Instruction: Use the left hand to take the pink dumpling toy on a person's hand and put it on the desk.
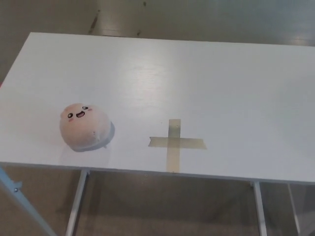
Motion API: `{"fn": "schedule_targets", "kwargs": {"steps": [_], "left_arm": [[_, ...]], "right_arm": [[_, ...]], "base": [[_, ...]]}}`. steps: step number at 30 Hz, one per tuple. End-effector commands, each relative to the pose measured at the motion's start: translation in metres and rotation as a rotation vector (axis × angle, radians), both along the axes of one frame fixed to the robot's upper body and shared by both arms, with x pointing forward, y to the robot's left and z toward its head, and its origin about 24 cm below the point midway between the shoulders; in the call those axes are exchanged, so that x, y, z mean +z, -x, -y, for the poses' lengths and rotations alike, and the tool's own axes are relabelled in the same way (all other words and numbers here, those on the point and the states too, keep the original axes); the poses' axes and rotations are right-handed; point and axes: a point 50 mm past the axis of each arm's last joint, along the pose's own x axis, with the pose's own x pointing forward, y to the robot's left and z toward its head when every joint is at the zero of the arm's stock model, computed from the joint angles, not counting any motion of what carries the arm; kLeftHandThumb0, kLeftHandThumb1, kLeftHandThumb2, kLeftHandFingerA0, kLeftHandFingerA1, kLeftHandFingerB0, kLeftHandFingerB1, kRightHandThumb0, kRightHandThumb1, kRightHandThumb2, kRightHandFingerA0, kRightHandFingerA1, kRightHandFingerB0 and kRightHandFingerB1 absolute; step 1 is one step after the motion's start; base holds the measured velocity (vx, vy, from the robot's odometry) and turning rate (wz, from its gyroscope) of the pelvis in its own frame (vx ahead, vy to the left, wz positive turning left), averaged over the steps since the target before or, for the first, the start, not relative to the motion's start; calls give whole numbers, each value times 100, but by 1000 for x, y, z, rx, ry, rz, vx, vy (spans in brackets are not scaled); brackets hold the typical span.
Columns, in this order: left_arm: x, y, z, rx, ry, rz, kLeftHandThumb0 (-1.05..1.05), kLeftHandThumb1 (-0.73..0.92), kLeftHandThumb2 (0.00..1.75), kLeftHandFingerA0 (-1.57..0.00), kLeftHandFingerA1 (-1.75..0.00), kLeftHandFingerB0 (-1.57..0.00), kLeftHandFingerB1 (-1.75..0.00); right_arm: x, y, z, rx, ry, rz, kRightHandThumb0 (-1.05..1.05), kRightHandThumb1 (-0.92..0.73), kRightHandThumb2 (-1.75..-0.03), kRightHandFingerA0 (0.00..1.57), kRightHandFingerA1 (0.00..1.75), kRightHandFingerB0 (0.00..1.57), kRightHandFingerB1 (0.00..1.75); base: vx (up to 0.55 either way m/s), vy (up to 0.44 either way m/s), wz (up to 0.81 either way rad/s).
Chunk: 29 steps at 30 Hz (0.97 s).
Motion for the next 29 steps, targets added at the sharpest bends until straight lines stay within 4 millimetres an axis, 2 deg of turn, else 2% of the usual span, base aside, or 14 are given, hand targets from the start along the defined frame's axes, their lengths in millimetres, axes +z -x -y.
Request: {"fn": "schedule_targets", "kwargs": {"steps": [1,12,20,23,25,29], "left_arm": [[-61,65,-23,332,-78,-365,-59,82,64,-31,-32,-24,-29],[-59,57,-27,300,-76,-339,-58,83,66,-31,-33,-27,-30],[-60,46,-28,267,-88,-342,-57,82,65,-33,-33,-28,-30],[-60,46,-28,257,-95,-348,-57,82,64,-33,-33,-27,-30],[-60,37,-28,250,-104,-334,-57,81,64,-33,-33,-27,-30],[-60,35,-28,254,-107,-322,-56,81,64,-33,-33,-27,-30]], "right_arm": [[-4,48,-2,108,10,-45,-24,-71,-61,65,47,51,42],[-5,41,-6,93,41,-23,-24,-72,-61,69,49,54,43],[-3,22,-6,165,54,3,-25,-72,-61,68,48,54,43],[-3,21,-6,171,56,2,-24,-73,-61,67,48,54,43],[-1,13,-5,182,82,15,-25,-73,-61,67,48,54,43],[-1,12,-5,175,99,19,-24,-73,-61,68,48,54,43]], "base": [[0,0,0],[0,0,0],[0,0,0],[0,0,0],[0,0,0],[0,0,0]]}}
